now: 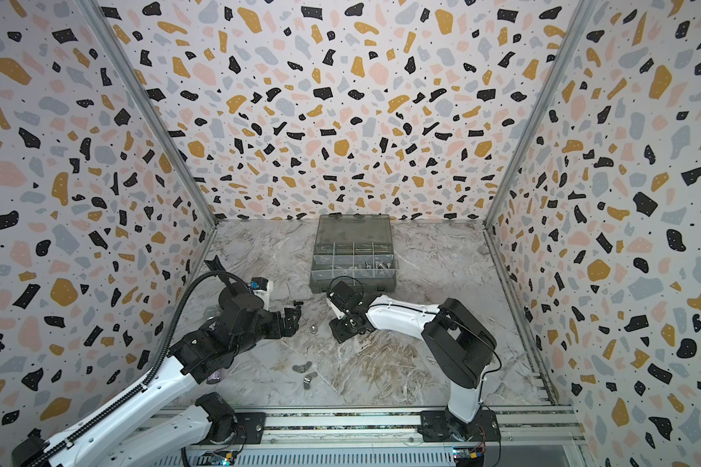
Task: Sort the screws and nuts into containers
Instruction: Pick up the nut from the center of the table.
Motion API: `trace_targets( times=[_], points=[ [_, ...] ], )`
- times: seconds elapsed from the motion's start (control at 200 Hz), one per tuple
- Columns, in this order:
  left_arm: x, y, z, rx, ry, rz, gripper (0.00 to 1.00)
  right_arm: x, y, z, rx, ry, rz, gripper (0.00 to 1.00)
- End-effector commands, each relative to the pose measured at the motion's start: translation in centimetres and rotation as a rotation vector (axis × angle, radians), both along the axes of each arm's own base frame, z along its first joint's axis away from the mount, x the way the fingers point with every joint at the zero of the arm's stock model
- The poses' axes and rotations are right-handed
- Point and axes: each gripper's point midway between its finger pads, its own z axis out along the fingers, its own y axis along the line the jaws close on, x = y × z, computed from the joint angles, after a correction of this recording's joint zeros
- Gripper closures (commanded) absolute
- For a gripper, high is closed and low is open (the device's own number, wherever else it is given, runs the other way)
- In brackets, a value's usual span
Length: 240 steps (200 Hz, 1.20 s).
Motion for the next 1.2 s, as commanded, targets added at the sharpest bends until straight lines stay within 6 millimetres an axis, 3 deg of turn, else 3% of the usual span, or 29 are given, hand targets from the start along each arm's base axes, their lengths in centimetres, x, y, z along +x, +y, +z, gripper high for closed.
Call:
trace_targets(
  times=[0.0,0.37,0.891,1.031,1.196],
  points=[
    [0.0,0.2,0.0,-0.007,-0.002,0.008,0.00,0.8,0.7,0.5,-0.004,-0.022,0.008,0.53],
    [0.3,0.1,0.1,-0.004,-0.009,0.012,0.00,1.9,0.9,-0.8,-0.052,-0.011,0.001,0.56],
    [0.5,0.1,-0.1,-0.001,-0.011,0.019,0.00,2.4,-0.1,-2.1,-0.091,0.027,-0.004,0.75],
    [0.6,0.1,0.0,-0.002,-0.014,0.019,0.00,2.7,-0.1,-1.3,-0.087,0.012,-0.005,0.83],
    [0.8,0.0,0.3,0.004,-0.022,0.017,0.00,4.1,0.2,1.9,-0.042,-0.036,-0.022,0.83]
  ],
)
